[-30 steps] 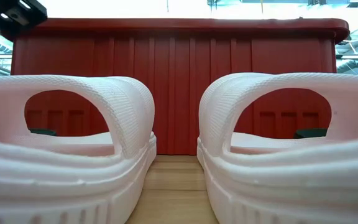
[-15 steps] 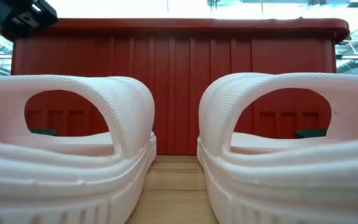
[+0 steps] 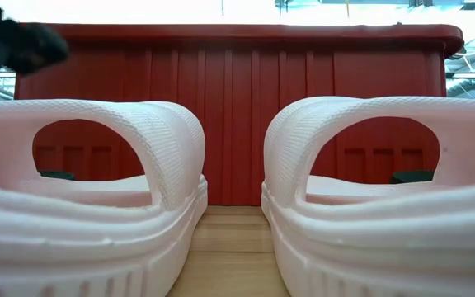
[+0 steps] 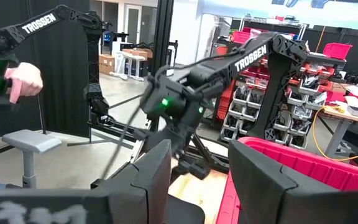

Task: Pick and place slides into bin
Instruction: Put the left black slipper into the red bin

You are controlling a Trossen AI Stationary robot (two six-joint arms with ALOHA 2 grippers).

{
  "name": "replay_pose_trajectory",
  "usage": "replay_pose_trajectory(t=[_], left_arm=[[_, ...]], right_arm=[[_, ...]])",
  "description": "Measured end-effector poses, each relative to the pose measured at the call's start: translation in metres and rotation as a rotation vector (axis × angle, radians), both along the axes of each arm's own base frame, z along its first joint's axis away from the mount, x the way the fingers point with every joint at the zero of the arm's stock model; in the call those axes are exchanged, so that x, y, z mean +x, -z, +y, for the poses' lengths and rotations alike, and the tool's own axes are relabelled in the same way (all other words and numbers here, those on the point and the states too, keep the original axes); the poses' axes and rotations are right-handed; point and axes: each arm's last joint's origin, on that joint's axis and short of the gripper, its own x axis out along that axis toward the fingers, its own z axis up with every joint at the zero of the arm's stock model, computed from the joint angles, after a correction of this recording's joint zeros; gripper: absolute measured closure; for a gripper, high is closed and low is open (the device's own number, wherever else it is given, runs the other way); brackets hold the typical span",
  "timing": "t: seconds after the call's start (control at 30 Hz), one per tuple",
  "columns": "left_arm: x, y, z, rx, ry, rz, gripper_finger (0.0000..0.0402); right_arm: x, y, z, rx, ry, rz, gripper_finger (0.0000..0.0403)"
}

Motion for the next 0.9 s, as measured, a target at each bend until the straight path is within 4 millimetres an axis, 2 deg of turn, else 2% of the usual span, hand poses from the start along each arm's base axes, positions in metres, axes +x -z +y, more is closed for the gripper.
replay_pose_trajectory(t=[0.13, 0.37, 0.6, 0.8, 0.9], left_arm=[[-0.002, 0.015, 0.005, -0.071, 0.003, 0.049, 0.0204], [0.000, 0.024, 0.004, -0.224, 0.038, 0.051, 0.0204], [0.000, 0.039, 0.012, -0.283, 0.020, 0.052, 0.0204], [0.002, 0.040, 0.013, -0.304, 0.062, 0.017, 0.0207], [0.004, 0.038, 0.012, -0.321, 0.095, -0.022, 0.0225]], right_arm=[[0.000, 0.000, 0.000, 0.000, 0.001, 0.000, 0.0250], [0.000, 0.000, 0.000, 0.000, 0.001, 0.000, 0.0250], [0.000, 0.000, 0.000, 0.000, 0.001, 0.001, 0.0250], [0.000, 0.000, 0.000, 0.000, 0.001, 0.001, 0.0250], [0.000, 0.000, 0.000, 0.000, 0.001, 0.001, 0.0250]])
